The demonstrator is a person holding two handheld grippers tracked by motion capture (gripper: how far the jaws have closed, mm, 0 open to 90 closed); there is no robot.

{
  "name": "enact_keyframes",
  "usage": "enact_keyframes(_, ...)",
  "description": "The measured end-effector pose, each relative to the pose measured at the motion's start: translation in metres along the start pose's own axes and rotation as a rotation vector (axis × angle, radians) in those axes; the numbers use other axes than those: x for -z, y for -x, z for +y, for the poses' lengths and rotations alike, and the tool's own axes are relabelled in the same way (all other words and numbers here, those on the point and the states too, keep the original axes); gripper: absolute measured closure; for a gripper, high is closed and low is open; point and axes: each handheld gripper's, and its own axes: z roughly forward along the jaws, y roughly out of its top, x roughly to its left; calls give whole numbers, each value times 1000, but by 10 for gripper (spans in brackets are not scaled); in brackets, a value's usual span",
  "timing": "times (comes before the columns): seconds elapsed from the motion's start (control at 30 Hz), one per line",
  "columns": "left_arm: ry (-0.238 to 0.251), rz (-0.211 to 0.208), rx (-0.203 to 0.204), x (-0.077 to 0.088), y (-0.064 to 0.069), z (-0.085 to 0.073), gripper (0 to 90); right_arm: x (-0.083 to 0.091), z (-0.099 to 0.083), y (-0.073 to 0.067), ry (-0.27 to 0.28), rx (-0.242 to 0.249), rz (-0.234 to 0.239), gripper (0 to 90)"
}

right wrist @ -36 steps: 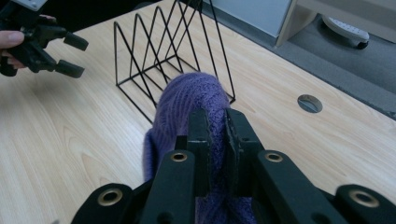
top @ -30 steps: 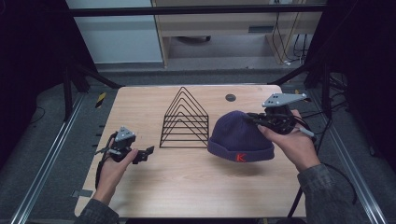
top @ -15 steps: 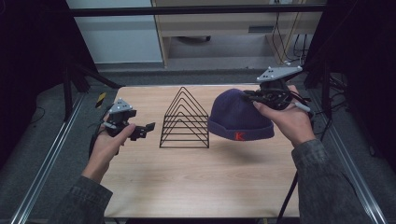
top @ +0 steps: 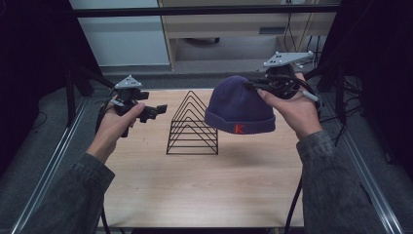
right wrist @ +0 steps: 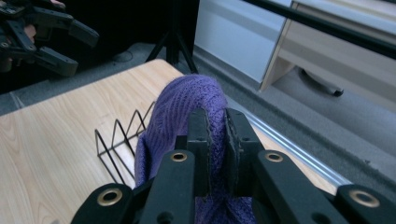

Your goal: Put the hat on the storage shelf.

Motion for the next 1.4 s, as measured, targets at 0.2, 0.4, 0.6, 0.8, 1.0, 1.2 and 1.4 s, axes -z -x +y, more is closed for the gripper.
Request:
enact_keyframes(0.2, 34, 3, 15, 6, 1, 11, 68, 0, 11, 6, 22, -3, -9, 816)
enact_keyframes(0.4, 65, 39, 11, 17, 16, 12, 74, 8, 28, -1, 52, 5, -47, 817)
enact_keyframes(0.6, 70, 13, 10, 19, 28, 13, 74, 10, 34, -9, 76, -5, -46, 816)
enact_keyframes(0.8, 73, -37, -14, 14, 39, 11, 74, 7, 38, -20, 112, -19, -17, 816)
enact_keyframes(1.0, 82, -72, -22, 8, 49, 10, 74, 5, 53, -31, 125, 12, -2, 816)
enact_keyframes(1.2, 85, -97, -41, 6, 56, 10, 64, -4, 65, -41, 124, 29, 15, 816)
enact_keyframes(1.4, 57, -93, -53, 2, 53, 9, 62, -14, 71, -53, 143, 36, 48, 815)
